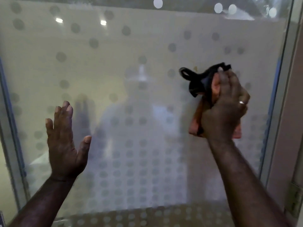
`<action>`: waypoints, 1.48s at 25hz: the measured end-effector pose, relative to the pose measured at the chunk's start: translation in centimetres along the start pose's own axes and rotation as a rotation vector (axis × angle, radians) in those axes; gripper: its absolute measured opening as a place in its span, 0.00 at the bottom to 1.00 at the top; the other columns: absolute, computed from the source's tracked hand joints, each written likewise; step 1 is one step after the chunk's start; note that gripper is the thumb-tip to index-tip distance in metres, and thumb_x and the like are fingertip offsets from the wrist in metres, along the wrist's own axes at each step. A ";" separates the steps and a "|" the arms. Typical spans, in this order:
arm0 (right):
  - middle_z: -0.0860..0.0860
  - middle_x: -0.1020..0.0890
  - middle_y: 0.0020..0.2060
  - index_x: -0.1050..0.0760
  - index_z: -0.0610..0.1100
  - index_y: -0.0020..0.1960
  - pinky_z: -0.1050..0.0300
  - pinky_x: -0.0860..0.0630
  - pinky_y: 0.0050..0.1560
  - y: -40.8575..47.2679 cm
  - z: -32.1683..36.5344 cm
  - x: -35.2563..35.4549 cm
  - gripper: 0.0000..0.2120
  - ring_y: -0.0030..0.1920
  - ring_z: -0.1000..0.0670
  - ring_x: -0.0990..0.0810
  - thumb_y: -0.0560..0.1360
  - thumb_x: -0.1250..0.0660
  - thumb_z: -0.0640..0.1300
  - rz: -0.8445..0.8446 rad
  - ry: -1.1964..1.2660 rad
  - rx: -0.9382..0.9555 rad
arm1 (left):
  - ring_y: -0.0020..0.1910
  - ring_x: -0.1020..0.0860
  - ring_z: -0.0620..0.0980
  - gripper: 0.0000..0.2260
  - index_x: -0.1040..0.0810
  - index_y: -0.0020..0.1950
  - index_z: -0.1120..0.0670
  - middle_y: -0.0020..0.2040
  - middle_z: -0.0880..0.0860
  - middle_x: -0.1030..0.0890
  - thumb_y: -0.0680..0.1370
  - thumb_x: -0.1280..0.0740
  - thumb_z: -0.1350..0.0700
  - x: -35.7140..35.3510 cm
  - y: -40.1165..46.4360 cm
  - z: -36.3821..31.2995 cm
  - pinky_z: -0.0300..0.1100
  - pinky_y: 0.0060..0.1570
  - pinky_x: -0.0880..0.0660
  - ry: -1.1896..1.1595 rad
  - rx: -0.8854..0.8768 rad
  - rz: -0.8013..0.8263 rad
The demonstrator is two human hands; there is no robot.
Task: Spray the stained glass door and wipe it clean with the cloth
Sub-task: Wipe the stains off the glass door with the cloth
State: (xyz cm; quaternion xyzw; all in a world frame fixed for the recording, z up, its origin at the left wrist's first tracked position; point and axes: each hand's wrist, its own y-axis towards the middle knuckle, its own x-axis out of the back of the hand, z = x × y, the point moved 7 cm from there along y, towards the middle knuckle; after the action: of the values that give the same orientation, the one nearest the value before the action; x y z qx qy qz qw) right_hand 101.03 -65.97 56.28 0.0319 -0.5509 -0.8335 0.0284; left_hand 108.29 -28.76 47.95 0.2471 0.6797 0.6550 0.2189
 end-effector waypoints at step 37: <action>0.52 0.38 0.75 0.40 0.56 0.74 0.39 0.36 0.60 -3.2 14.5 -3.0 0.32 0.64 0.35 0.32 0.71 0.35 0.48 0.037 -0.003 -0.119 | 0.79 0.43 0.54 0.30 0.45 0.79 0.54 0.80 0.55 0.41 0.82 0.48 0.40 7.3 -0.9 7.3 0.53 0.78 0.52 -0.014 0.089 0.043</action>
State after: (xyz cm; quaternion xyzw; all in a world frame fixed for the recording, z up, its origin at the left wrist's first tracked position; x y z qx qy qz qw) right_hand 102.78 -51.21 59.08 0.0184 -0.5010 -0.8641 0.0449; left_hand 107.07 -18.53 46.95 0.2757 0.7012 0.6269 0.1983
